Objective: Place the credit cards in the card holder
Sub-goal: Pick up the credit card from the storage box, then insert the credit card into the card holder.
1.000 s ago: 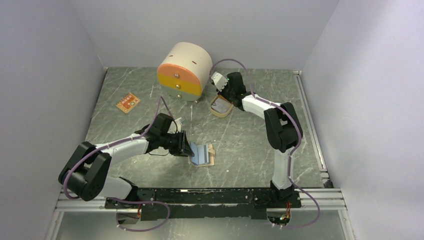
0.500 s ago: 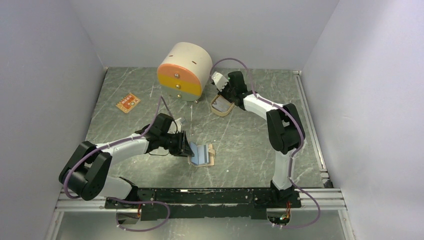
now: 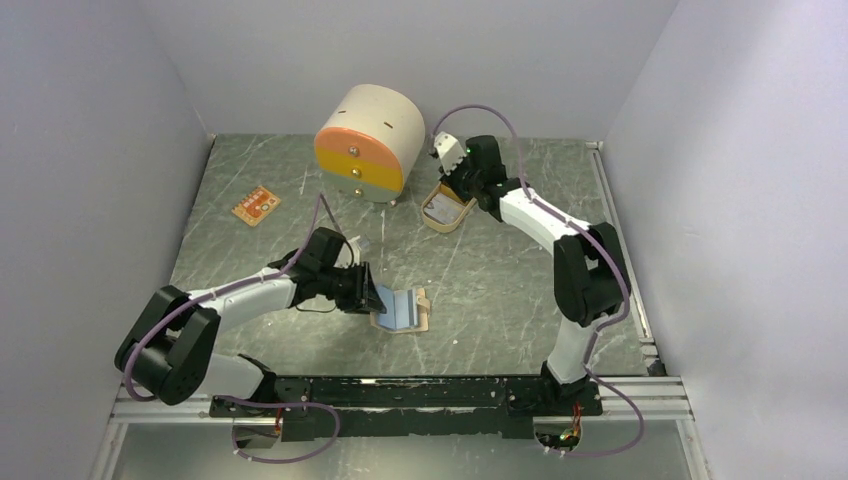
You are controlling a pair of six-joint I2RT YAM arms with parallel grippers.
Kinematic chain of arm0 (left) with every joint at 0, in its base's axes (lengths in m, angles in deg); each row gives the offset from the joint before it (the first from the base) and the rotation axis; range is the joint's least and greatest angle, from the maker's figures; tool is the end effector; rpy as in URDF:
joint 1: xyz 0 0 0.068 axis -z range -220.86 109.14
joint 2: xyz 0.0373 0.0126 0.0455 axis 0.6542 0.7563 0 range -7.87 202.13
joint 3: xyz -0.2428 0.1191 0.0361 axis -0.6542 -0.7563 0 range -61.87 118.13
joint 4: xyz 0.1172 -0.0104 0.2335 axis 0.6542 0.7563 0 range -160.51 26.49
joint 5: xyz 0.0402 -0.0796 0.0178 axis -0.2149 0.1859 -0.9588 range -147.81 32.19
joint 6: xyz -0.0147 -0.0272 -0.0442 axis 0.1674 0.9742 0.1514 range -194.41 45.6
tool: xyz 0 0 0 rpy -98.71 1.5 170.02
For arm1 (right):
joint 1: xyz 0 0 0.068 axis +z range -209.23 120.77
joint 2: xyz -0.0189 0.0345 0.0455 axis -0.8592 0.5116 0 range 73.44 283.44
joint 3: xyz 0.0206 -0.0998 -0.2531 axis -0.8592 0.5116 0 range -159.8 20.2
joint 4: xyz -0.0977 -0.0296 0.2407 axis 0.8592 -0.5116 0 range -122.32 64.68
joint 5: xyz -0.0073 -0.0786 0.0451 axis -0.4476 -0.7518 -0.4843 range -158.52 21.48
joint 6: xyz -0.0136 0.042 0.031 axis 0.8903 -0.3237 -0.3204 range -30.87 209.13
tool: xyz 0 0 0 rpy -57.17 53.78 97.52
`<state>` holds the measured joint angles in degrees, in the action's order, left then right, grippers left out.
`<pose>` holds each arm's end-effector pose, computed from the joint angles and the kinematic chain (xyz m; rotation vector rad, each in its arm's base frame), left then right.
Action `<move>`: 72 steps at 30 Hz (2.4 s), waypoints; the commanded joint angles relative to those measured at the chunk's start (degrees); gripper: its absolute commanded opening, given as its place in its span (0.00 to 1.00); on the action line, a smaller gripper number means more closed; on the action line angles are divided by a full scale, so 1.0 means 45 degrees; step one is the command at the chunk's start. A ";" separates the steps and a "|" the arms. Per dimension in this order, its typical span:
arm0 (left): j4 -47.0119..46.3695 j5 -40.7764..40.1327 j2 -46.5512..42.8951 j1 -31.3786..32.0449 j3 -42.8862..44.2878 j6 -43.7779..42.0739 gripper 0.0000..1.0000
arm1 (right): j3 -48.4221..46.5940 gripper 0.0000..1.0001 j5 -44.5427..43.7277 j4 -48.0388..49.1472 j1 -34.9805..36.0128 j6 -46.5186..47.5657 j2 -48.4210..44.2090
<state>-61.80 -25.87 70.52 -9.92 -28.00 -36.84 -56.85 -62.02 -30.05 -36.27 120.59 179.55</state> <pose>0.2013 -0.1426 0.1596 0.1002 2.7014 -1.1401 0.3920 0.1705 0.2398 -1.0436 1.8871 0.0368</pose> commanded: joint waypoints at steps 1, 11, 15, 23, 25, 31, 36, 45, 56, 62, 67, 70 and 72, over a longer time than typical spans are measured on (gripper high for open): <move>0.0603 -0.0836 -0.0423 -0.0020 0.0152 0.0140 0.35 | 0.0371 0.00 0.0727 -0.0284 0.0015 -0.2860 -0.1387; 0.0985 -0.1888 -0.0730 -0.0054 0.0051 0.0401 0.38 | 0.1680 0.00 0.0764 -0.1852 0.0117 -0.9080 -0.3849; 0.0894 -0.2010 -0.0917 -0.0059 -0.0221 0.0534 0.35 | 0.2774 0.00 0.1817 -0.2025 0.0115 -1.2074 -0.4952; 0.0843 -0.2207 -0.1155 -0.0174 -0.0493 0.0581 0.37 | 0.7617 0.00 0.3350 0.1794 0.0855 -1.7526 -0.7907; 0.0787 -0.2184 -0.1117 -0.0196 -0.0509 0.0594 0.37 | 0.8491 0.00 0.2860 0.2521 0.1569 -1.8412 -0.8355; 0.0648 -0.2247 -0.1045 -0.0380 -0.0716 0.0716 0.35 | 0.9806 0.00 0.0479 0.4085 0.4499 -1.9695 -0.8524; 0.0746 -0.2410 -0.1054 -0.0522 -0.0814 0.0718 0.35 | 1.0318 0.00 -0.0515 0.5408 0.5667 -1.9858 -0.7608; 0.0424 -0.2297 -0.0996 -0.0761 -0.1295 0.0716 0.30 | 1.1073 0.03 0.0002 0.8069 0.5796 -1.9321 -0.5254; 0.0208 -0.2147 -0.0833 -0.0802 -0.1480 0.0637 0.24 | 1.1356 0.24 0.0019 0.8414 0.5827 -1.8651 -0.4119; 0.0138 -0.2031 -0.0955 -0.0811 -0.1542 0.0659 0.24 | 1.1277 0.14 0.0231 0.8324 0.5830 -1.8336 -0.3846; 0.0160 -0.1989 -0.1012 -0.0806 -0.1555 0.0667 0.24 | 1.1424 0.00 0.0156 0.8612 0.5833 -1.8345 -0.3694; 0.0122 -0.1973 -0.0978 -0.0801 -0.1588 0.0677 0.24 | 1.1541 0.00 0.0051 0.8809 0.5834 -1.8313 -0.3589; 0.0081 -0.1941 -0.0953 -0.0801 -0.1611 0.0679 0.23 | 1.1701 0.00 0.0006 0.9091 0.5818 -1.8437 -0.3517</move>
<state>-59.99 -35.62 66.57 -13.18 -34.58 -33.83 -5.84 -60.86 8.22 -10.35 36.93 162.58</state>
